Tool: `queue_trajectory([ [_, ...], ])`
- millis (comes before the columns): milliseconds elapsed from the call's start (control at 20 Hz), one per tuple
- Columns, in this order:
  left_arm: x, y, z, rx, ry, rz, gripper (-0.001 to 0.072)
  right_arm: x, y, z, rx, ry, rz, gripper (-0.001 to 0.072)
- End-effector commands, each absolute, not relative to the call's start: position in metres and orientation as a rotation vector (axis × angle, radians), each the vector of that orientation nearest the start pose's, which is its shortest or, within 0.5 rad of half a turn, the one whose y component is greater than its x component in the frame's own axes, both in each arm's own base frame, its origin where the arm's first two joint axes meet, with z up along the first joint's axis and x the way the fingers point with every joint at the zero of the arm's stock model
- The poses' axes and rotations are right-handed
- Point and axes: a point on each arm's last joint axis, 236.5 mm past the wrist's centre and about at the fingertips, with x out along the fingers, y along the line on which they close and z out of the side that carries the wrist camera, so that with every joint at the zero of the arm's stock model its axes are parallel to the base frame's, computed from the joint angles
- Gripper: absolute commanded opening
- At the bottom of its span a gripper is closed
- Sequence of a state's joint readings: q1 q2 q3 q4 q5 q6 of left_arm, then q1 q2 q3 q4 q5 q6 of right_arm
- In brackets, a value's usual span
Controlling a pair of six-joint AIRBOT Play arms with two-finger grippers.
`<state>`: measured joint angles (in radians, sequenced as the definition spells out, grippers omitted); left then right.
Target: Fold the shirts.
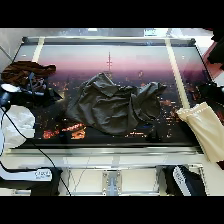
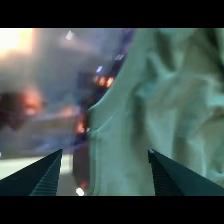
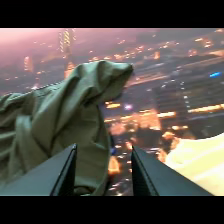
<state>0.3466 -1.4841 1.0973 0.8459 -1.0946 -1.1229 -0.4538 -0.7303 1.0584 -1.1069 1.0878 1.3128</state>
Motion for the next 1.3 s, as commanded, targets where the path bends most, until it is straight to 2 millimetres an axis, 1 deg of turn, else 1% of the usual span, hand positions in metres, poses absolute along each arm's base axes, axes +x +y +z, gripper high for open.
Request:
queue_trajectory([
  [0,0.404,-0.009,-0.061,-0.645,1.247,-0.278,0.0597,0.328,-0.037,0.202,0.324,0.632,0.032,0.0384],
  [150,0.413,-0.019,-0.074,-0.616,1.244,-0.277,0.0598,0.329,-0.033,0.204,0.338,0.626,0.046,0.0384],
  [300,0.423,-0.041,-0.087,-0.566,1.240,-0.290,0.0597,0.330,-0.027,0.208,0.363,0.614,0.070,0.0384],
  [400,0.428,-0.052,-0.094,-0.552,1.235,-0.283,0.0597,0.330,-0.025,0.208,0.368,0.614,0.077,0.0384],
  [550,0.433,-0.060,-0.101,-0.552,1.235,-0.268,0.0595,0.329,-0.024,0.207,0.369,0.623,0.081,0.0384],
  [600,0.431,-0.062,-0.104,-0.558,1.247,-0.269,0.0554,0.329,-0.023,0.206,0.369,0.625,0.082,0.0384],
  [700,0.427,-0.064,-0.107,-0.566,1.268,-0.276,0.0404,0.328,-0.023,0.206,0.366,0.626,0.084,0.0384],
  [800,0.425,-0.068,-0.105,-0.578,1.270,-0.296,0.0016,0.326,-0.020,0.203,0.368,0.646,0.093,0.0384],
  [850,0.426,-0.070,-0.104,-0.585,1.268,-0.304,0.0013,0.321,-0.013,0.199,0.379,0.677,0.117,0.0384],
  [900,0.427,-0.071,-0.103,-0.593,1.264,-0.305,0.0014,0.313,-0.002,0.193,0.398,0.721,0.157,0.0384],
  [950,0.427,-0.072,-0.101,-0.594,1.265,-0.309,0.0013,0.304,0.015,0.182,0.430,0.782,0.216,0.0383],
  [1000,0.427,-0.073,-0.099,-0.595,1.266,-0.316,0.0014,0.295,0.033,0.168,0.455,0.844,0.276,0.0384],
  [1050,0.427,-0.074,-0.097,-0.595,1.268,-0.325,0.0013,0.288,0.051,0.149,0.469,0.907,0.328,0.0384],
  [1100,0.427,-0.076,-0.094,-0.595,1.274,-0.337,0.0014,0.281,0.068,0.125,0.482,0.965,0.366,0.0384],
  [1200,0.424,-0.079,-0.090,-0.596,1.287,-0.359,0.0013,0.280,0.100,0.078,0.509,1.016,0.392,0.0386],
  [1250,0.422,-0.080,-0.090,-0.597,1.295,-0.366,0.0014,0.284,0.114,0.055,0.515,1.009,0.386,0.0394],
])
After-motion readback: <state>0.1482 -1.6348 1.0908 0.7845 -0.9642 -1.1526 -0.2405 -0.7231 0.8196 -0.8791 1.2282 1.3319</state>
